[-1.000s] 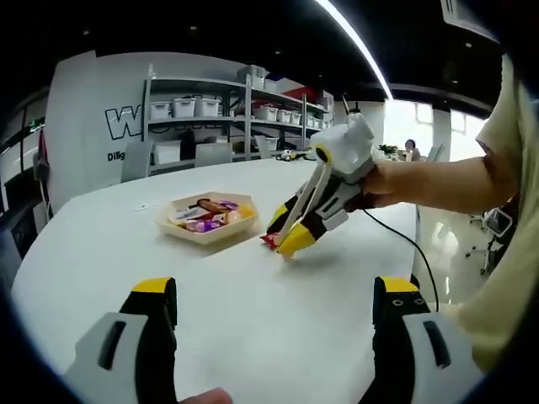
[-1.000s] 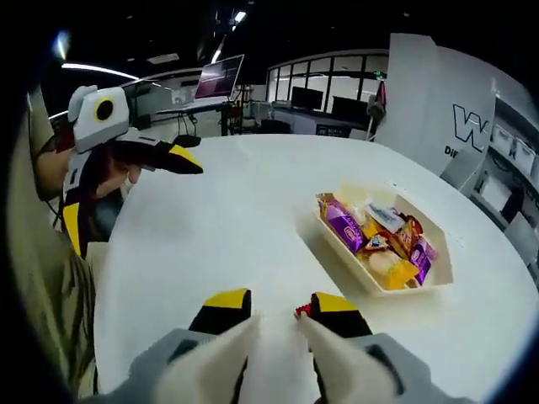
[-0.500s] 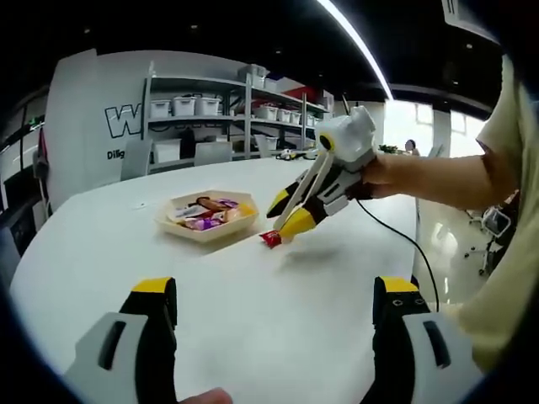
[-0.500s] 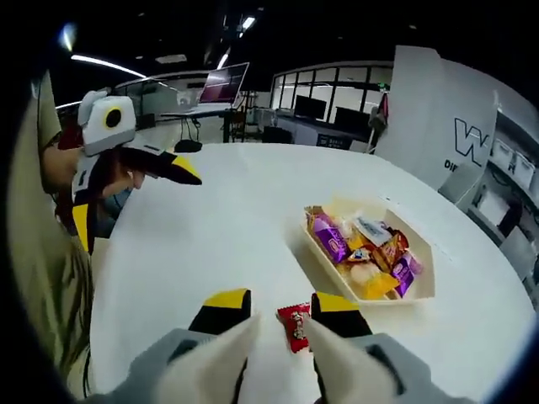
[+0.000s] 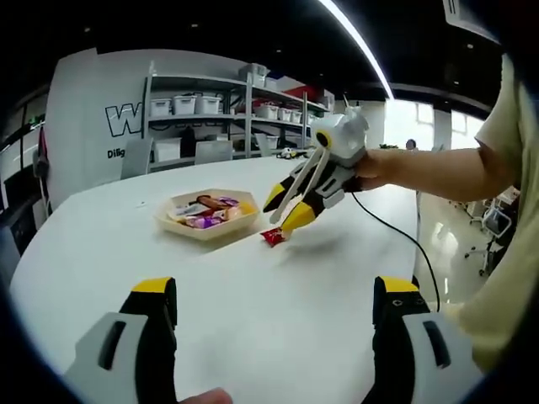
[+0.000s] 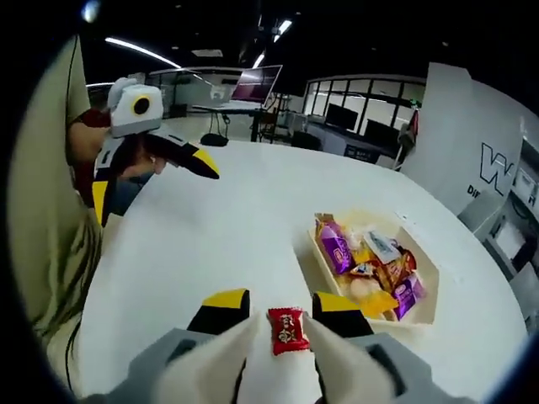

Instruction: Place the target food into the container with the food tongs after gripping and lifting it, then release it inside without dropping or visibly crushing the food.

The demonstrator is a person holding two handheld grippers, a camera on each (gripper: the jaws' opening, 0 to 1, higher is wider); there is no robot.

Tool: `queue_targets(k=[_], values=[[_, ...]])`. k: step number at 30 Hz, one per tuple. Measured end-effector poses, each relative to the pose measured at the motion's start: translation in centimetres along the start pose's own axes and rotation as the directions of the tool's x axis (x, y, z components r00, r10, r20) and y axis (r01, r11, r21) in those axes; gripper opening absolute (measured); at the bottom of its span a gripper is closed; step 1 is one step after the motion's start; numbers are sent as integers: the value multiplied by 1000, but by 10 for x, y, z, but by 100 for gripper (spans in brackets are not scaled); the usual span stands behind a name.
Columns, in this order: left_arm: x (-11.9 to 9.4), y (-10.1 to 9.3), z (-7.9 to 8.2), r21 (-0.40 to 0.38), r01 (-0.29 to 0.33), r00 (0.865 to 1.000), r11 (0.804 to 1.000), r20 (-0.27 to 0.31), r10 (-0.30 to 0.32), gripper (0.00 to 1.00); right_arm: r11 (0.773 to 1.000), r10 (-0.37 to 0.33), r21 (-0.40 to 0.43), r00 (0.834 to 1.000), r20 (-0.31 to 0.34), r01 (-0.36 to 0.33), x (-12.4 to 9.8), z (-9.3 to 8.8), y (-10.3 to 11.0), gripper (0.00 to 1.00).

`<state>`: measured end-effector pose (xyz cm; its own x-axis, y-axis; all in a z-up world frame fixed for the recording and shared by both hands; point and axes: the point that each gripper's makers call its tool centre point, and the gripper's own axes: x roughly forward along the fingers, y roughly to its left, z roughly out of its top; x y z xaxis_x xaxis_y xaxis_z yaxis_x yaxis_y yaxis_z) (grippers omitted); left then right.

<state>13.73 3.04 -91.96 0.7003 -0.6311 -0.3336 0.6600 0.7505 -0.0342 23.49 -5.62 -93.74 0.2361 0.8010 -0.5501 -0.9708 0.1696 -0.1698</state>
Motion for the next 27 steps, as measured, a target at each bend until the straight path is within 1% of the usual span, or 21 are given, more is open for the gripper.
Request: queue_targets(k=[5,12,17,21,27], values=[[0,1,-1,-2,-1,1000,1000,-3,1,94,1000,21,-7,1000,-10,-21,1,-4,-1,25],[1,1,-1,1,-1,1000,1000,-6,1,94,999,47,15,999,-10,-47,3,-9,-2,25],[1,2,0,3,-3,1000,1000,-7,3,94,998,47,30,999,-7,-47,5,-12,-4,25],[1,2,-1,4,-4,1000,1000,-10,5,94,997,59,40,998,-13,-59,6,-15,0,25],[1,2,-1,6,-4,1000,1000,-11,4,94,997,55,50,998,-10,-55,8,-17,-1,25]])
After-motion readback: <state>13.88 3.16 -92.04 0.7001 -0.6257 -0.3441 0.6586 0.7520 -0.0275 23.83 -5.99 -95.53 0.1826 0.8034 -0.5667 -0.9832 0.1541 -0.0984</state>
